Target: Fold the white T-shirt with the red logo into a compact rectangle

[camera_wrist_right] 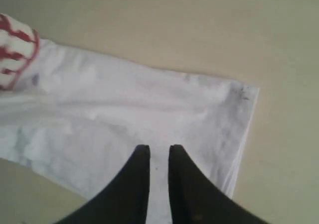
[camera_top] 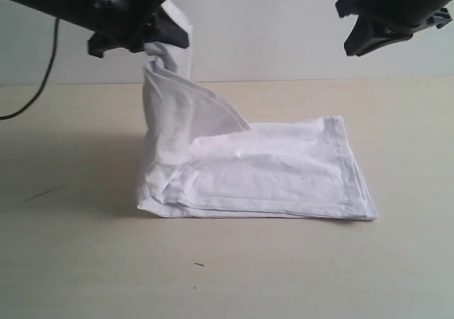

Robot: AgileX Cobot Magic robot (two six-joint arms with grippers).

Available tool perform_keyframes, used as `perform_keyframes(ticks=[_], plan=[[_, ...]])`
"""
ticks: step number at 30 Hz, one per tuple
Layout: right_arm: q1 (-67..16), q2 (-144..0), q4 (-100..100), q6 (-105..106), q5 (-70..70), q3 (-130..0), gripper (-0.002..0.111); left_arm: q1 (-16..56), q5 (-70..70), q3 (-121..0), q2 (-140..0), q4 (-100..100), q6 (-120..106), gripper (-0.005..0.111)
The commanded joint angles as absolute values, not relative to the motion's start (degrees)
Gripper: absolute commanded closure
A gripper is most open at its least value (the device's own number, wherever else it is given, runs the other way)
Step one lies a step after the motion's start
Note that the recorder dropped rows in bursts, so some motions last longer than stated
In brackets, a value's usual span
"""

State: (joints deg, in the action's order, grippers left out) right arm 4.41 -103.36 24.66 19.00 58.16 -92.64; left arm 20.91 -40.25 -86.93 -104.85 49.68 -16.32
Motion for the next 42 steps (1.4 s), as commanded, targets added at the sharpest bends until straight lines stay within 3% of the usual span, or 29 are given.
perform_keyframes(ticks=[1,7,15,18,22,24,33,39,42], plan=[[5.8,-98.1,31.6,22.4,60.4,-92.9,0.084,28.9,-36.8,-90.9,-110.8,50.8,-15.6,0.107],[5.8,-91.8,33.0,23.0,60.9,-92.9,0.077,38.0,-36.9,-98.6,-122.2,50.8,-22.5,0.107],[5.8,-90.1,33.0,23.1,60.8,-92.9,0.077,45.3,-36.7,-108.6,-130.8,49.0,-27.2,0.106],[5.8,-90.4,33.0,23.4,61.1,-92.9,0.077,46.5,-36.9,-111.2,-132.7,45.6,-27.3,0.094],[5.8,-91.2,33.0,23.4,61.7,-92.9,0.077,46.4,-34.2,-111.6,-132.5,43.1,-24.1,0.055],[5.8,-91.9,33.0,23.4,62.1,-92.9,0.077,45.7,-33.3,-111.6,-131.9,40.3,-20.6,0.046],[5.8,-94.0,31.1,24.3,60.5,-88.7,0.077,41.1,-42.7,-111.6,-127.2,13.2,-3.8,0.045],[8.7,-95.7,30.0,23.9,57.8,-81.4,0.077,36.7,-50.5,-109.8,-123.2,11.0,-3.7,0.049],[11.5,-95.8,30.0,22.9,54.8,-75.9,0.07,34.6,-50.5,-106.8,-119.9,10.8,-3.7,0.05]])
